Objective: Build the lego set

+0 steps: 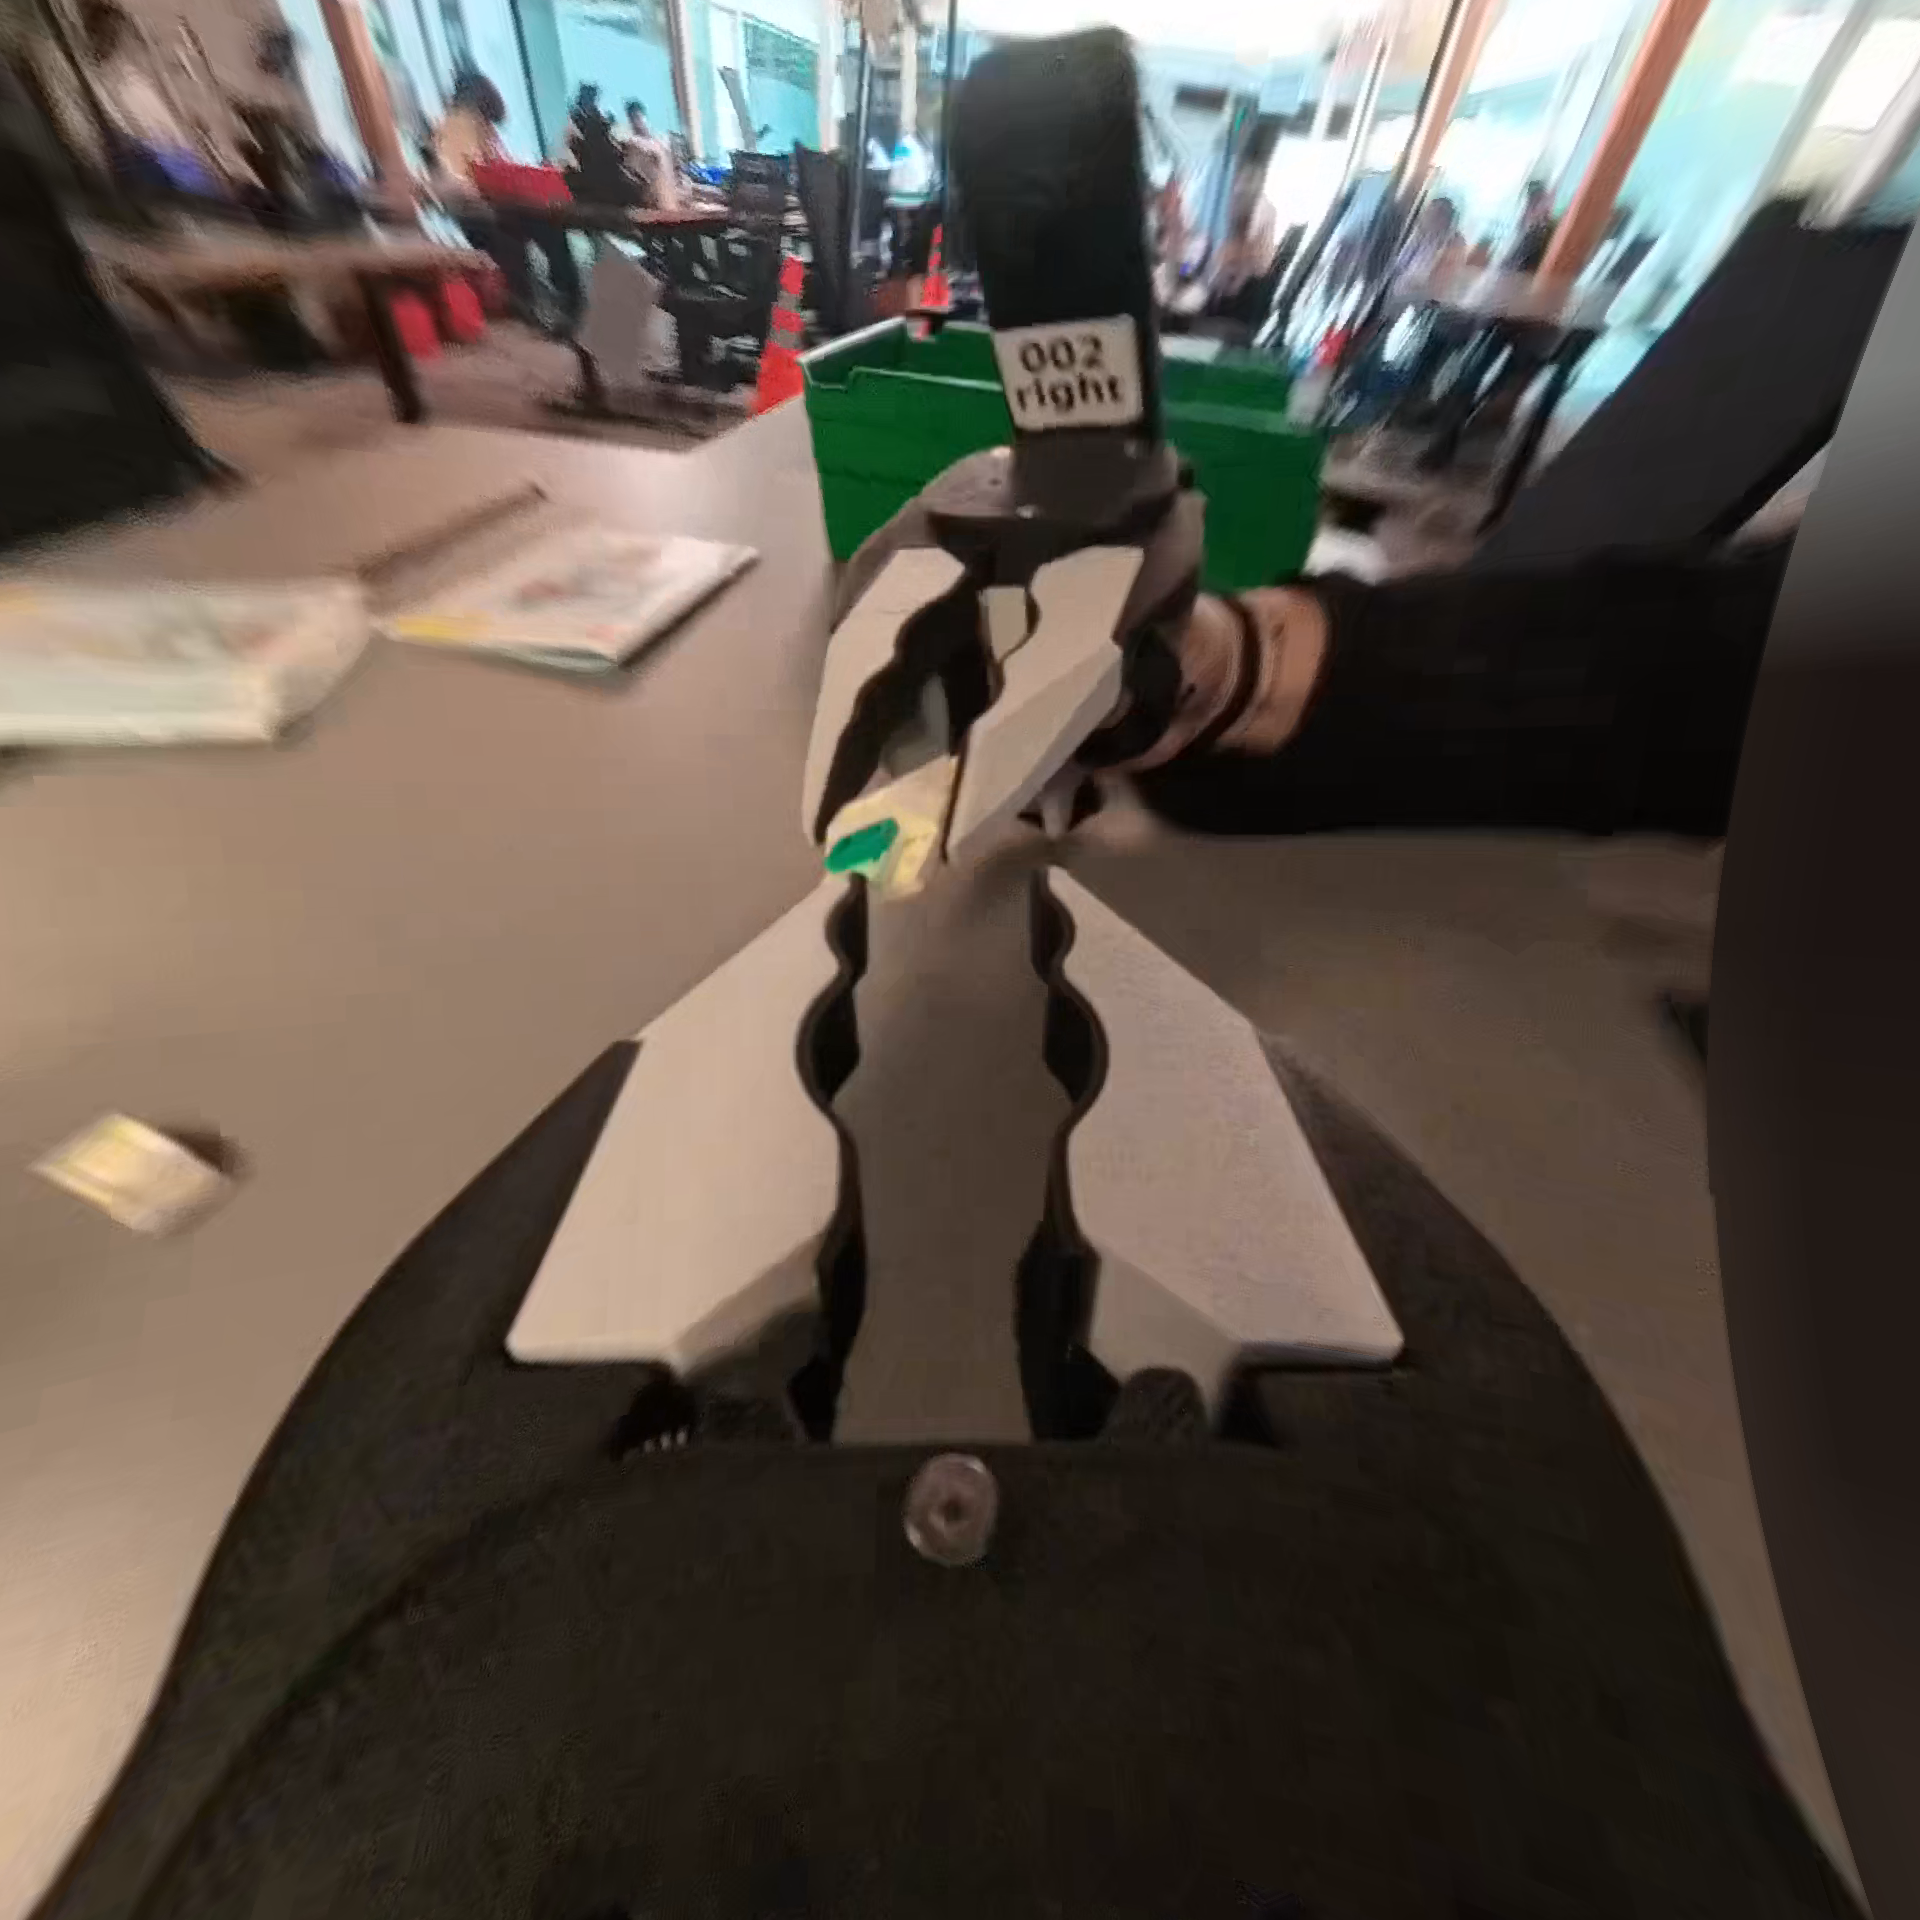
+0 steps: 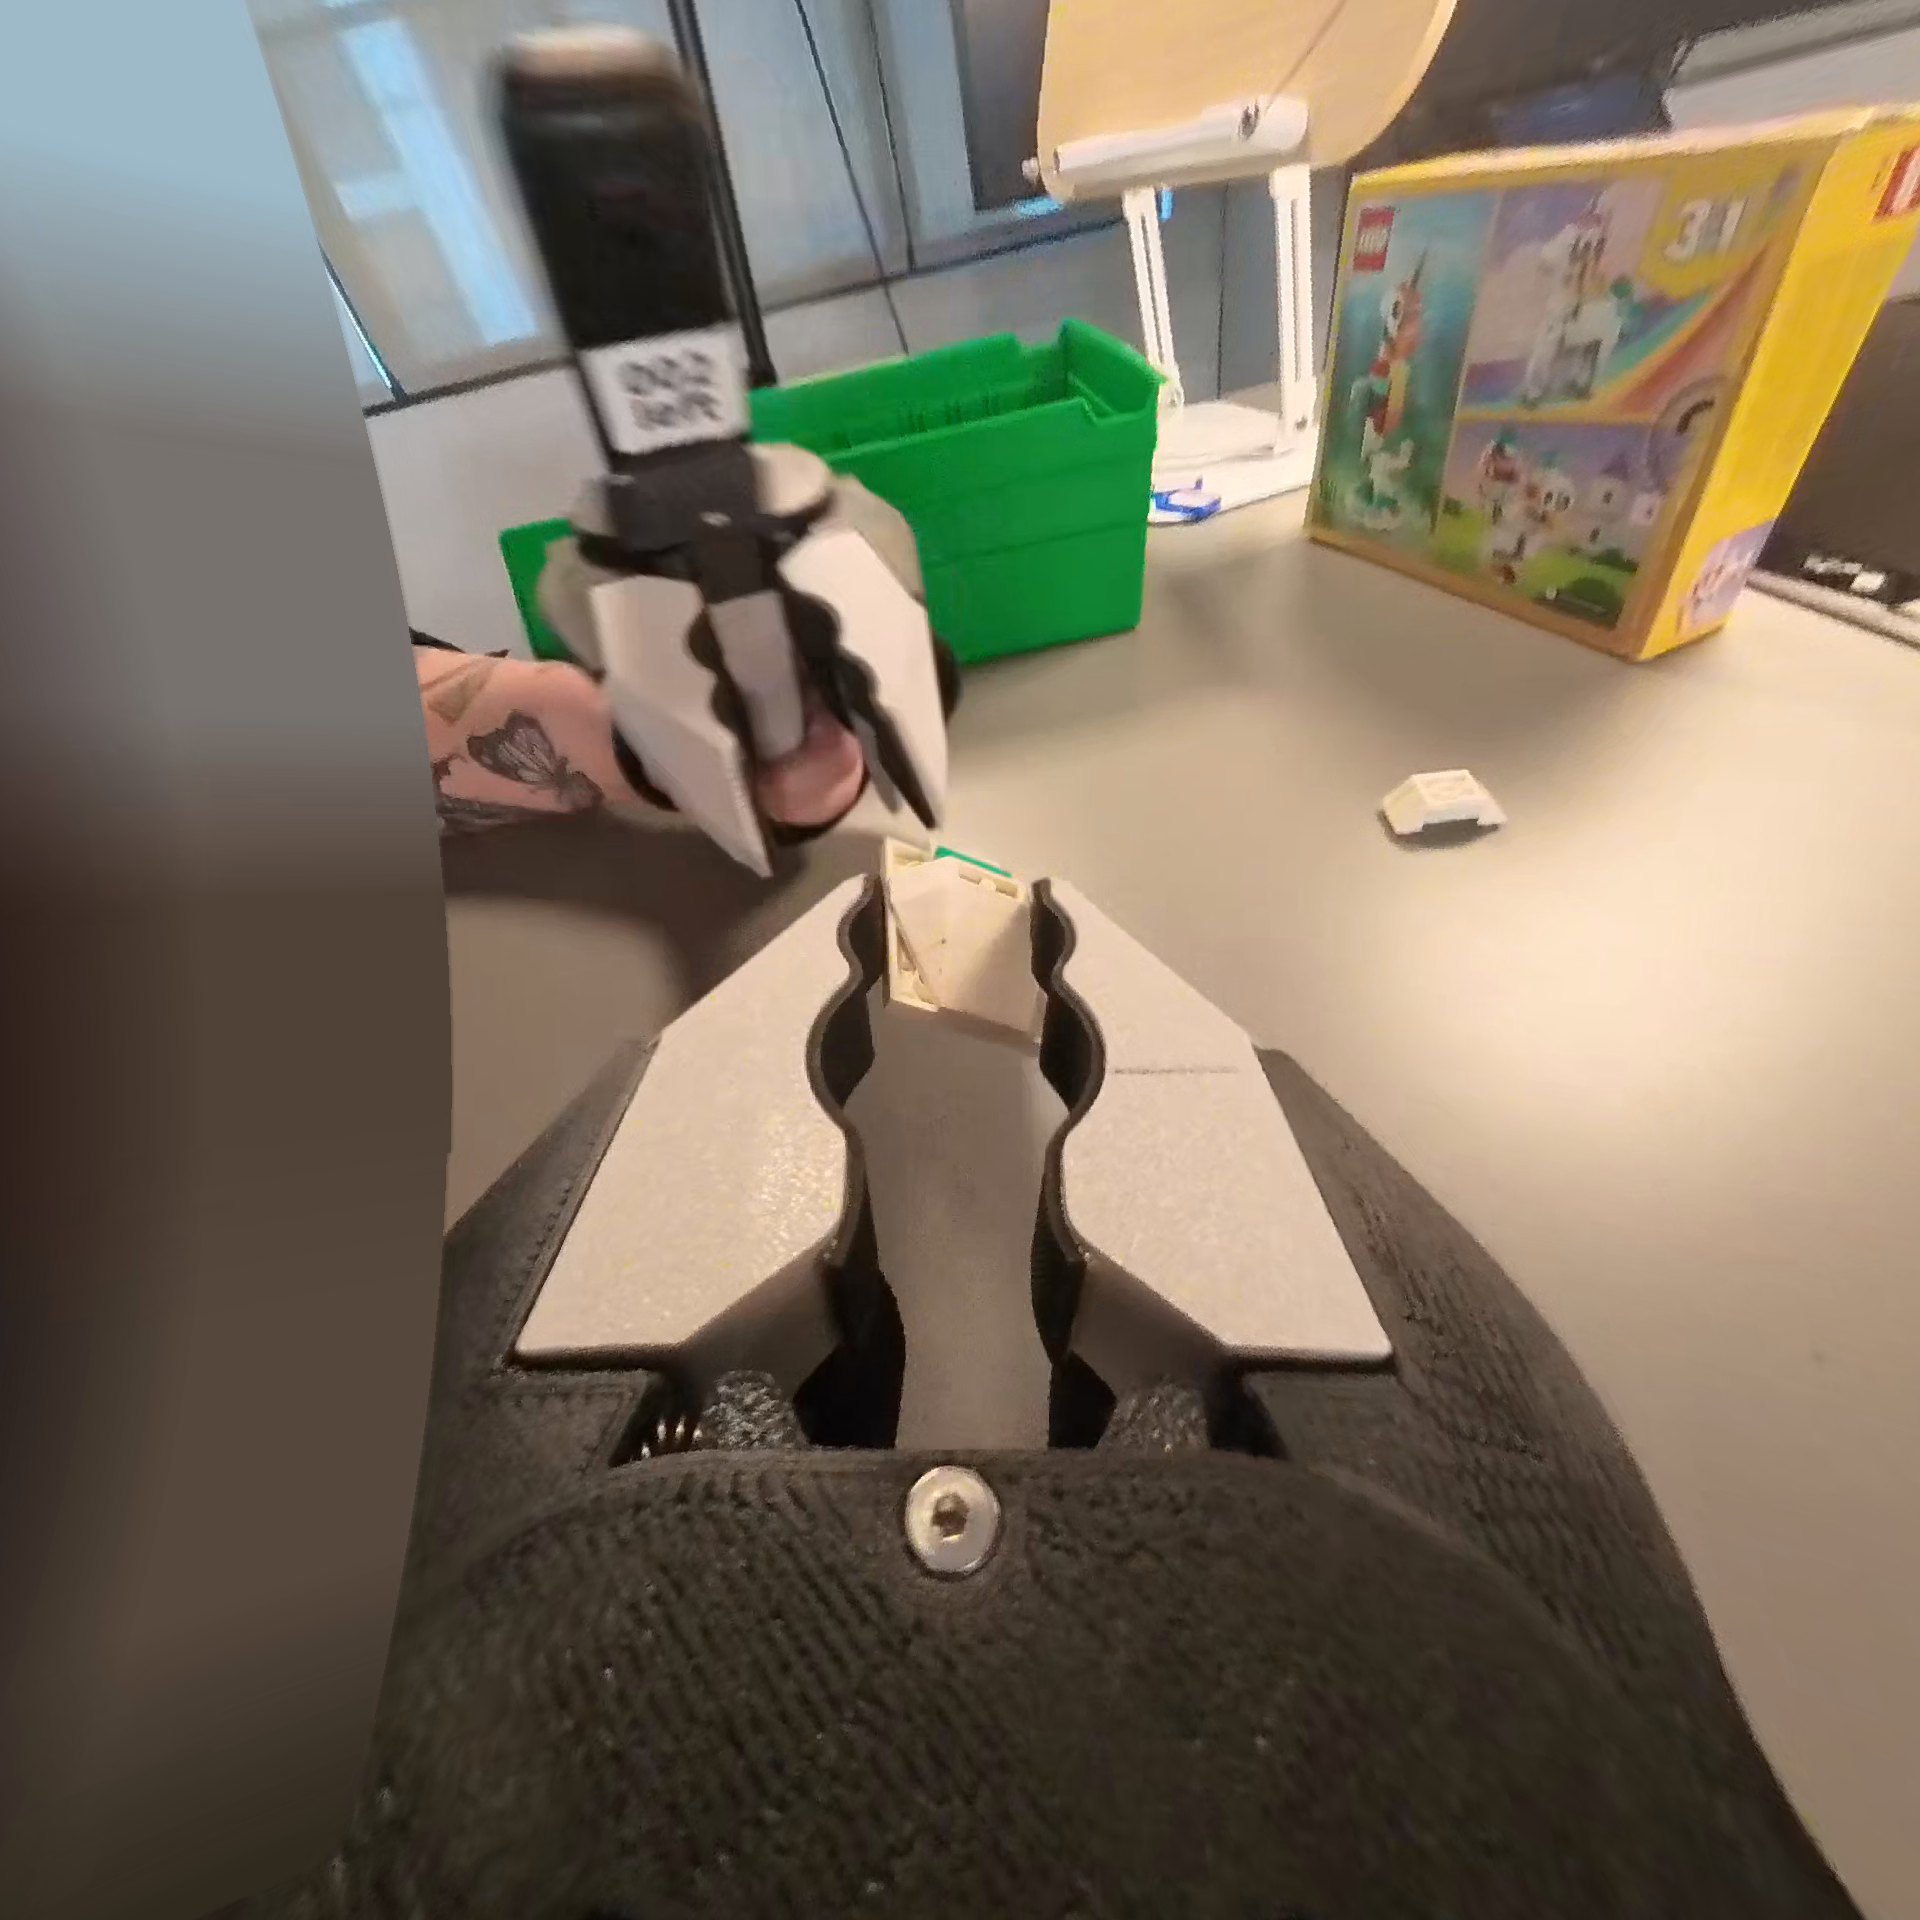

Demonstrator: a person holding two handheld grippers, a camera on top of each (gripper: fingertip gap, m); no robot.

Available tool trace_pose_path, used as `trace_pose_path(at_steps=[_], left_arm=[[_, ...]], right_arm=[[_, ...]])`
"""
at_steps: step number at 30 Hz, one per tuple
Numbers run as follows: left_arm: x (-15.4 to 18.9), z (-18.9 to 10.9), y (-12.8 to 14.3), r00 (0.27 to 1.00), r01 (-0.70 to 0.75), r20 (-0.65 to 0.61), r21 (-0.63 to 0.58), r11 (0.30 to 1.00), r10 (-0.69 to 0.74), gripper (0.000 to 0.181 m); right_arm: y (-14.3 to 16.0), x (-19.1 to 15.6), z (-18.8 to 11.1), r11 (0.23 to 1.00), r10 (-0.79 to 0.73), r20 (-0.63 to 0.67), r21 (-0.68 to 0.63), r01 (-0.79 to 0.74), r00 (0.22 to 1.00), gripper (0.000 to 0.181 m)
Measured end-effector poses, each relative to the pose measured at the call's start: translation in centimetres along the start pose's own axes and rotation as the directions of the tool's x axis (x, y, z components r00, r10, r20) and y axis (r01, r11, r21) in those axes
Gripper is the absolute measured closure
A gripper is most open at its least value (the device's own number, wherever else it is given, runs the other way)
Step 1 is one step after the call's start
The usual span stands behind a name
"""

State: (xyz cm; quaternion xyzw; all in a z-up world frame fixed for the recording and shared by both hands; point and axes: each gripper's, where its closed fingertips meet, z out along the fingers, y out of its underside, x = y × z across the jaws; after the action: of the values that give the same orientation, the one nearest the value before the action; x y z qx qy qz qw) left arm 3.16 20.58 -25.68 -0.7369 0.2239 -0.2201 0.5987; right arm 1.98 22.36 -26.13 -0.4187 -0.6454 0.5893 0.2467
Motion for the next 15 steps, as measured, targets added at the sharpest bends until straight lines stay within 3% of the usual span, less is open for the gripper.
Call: trace_pose_path(at_steps=[2,5,11,15], left_arm=[[0.3,0.2,0.2,0.957,-0.264,0.105,-0.055,0.963,0.269,0.151],[0.2,0.5,1.4,0.811,-0.526,0.174,-0.201,0.826,0.559,0.156],[0.5,1.0,2.5,0.663,-0.672,0.154,-0.309,0.673,0.733,0.178],[0.7,1.2,2.0,0.544,-0.739,0.168,-0.369,0.564,0.822,0.177]], right_arm=[[0.8,0.0,0.3,0.999,0.016,0.009,-0.043,-0.015,1.000,0.155],[1.1,-0.4,0.5,0.997,0.048,0.038,-0.055,-0.046,0.998,0.155],[2.0,-1.1,0.6,0.987,0.111,0.097,-0.126,-0.098,0.989,0.155],[1.7,-1.4,0.0,0.982,0.176,0.139,-0.092,-0.164,0.975,0.164]])
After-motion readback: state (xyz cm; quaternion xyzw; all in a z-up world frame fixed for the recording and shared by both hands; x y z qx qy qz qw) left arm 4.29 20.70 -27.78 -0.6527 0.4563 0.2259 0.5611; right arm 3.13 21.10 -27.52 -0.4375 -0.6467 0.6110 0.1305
